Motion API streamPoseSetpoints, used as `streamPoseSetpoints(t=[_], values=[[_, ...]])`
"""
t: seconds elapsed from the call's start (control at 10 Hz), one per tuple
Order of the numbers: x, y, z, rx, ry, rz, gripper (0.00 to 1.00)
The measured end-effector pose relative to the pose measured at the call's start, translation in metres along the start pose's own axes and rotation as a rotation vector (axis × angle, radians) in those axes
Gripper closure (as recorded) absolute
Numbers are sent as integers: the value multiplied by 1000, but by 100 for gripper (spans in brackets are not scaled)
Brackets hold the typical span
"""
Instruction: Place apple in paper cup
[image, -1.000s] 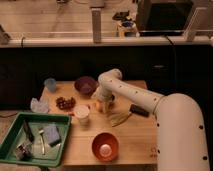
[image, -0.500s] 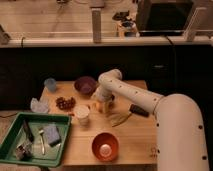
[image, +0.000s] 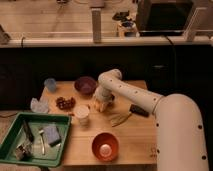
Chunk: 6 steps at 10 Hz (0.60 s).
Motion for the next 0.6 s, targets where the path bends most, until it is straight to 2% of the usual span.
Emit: streamPoseSetpoints(t=[0.5, 0.6], values=[[-12, -7, -30, 11, 18, -30, 93], [-15, -8, -31, 14, 17, -39, 98]])
